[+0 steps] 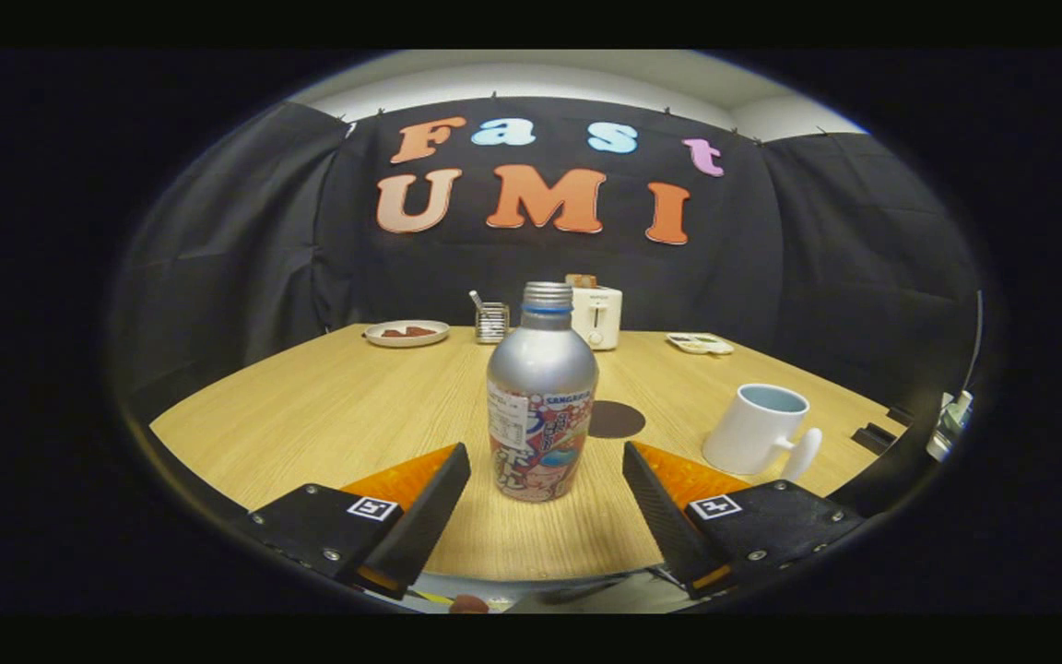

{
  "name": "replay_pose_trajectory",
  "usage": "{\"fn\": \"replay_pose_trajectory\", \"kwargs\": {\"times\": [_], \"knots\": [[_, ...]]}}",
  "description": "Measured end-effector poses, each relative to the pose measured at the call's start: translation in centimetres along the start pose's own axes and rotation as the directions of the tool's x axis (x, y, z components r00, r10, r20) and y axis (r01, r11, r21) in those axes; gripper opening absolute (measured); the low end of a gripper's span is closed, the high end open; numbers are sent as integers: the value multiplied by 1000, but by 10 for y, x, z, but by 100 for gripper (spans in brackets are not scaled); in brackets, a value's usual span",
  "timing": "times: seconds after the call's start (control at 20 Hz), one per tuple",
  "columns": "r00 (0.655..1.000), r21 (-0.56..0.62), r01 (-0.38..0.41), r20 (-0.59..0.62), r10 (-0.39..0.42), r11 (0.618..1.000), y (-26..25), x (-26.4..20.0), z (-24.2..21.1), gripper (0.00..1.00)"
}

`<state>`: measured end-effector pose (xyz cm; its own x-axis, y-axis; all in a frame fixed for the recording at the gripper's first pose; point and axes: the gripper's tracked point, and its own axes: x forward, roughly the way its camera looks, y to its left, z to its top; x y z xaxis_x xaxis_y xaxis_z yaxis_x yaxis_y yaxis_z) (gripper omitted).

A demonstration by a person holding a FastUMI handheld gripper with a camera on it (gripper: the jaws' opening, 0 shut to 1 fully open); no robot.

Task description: Take the bottle from table, then pour the juice into the cup, finally place the bottle on the coaster

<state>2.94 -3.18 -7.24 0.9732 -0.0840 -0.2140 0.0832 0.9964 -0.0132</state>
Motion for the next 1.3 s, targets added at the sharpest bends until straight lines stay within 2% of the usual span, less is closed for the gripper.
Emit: {"fn": "replay_pose_trajectory", "kwargs": {"times": [0.4,0.75,0.85,0.9,1.0,1.15,1.3], "knots": [[997,4,-14,-77,15,1000,4,42,-24,99],[997,-28,-44,-68,42,999,11,60,-24,98],[997,26,-36,-68,38,999,13,59,-22,78],[996,39,-42,-72,45,998,11,65,-23,73],[995,88,-54,-77,61,995,10,59,-18,71],[994,213,-105,2,108,971,11,44,11,70],[979,382,-203,70,190,901,21,33,38,71]]}}
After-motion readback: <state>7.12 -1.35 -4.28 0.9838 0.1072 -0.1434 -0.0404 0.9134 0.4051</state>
